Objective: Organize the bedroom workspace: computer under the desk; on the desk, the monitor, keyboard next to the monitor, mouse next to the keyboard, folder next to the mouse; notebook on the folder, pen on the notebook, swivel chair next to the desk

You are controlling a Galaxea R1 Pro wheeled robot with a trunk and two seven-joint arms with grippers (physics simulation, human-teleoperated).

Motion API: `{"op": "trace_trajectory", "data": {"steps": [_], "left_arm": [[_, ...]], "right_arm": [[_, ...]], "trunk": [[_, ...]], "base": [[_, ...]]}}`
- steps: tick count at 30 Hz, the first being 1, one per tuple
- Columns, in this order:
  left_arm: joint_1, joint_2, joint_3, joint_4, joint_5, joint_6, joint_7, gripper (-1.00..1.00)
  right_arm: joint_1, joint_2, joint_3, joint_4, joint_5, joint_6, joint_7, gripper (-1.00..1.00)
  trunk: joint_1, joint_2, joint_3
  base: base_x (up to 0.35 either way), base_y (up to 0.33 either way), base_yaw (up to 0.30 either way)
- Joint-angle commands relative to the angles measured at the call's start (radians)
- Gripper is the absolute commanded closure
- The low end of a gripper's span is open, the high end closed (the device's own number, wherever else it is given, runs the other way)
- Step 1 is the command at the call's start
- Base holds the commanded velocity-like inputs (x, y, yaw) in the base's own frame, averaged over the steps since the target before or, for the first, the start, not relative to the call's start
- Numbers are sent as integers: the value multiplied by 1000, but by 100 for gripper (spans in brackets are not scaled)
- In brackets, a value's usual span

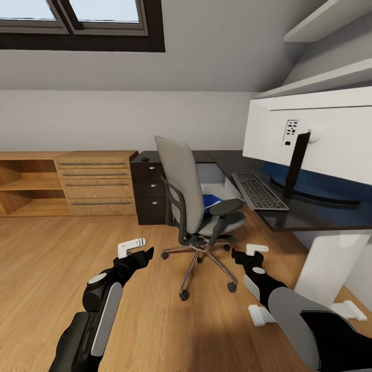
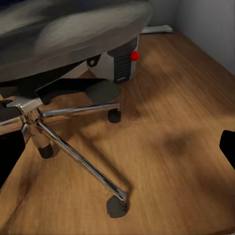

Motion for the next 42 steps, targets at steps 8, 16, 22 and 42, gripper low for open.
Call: {"op": "trace_trajectory", "data": {"steps": [8,16,22,42], "left_arm": [[-1,0,-1,-1,11,4,9,-100],[-1,1,1,11,10,4,9,-100],[-1,1,1,11,9,4,9,-100],[-1,1,1,14,9,2,11,-100]], "right_arm": [[-1,2,4,1,0,-109,-1,-100],[-1,2,4,1,0,-156,-1,-100],[-1,3,5,1,1,-158,-1,-100],[-1,4,2,-2,0,-159,-1,-100]], "trunk": [[2,-1,-17],[2,-1,-17],[2,-1,-17],[2,-1,-17]], "base": [[0,0,0],[44,14,0],[220,76,0],[106,-48,0]]}}
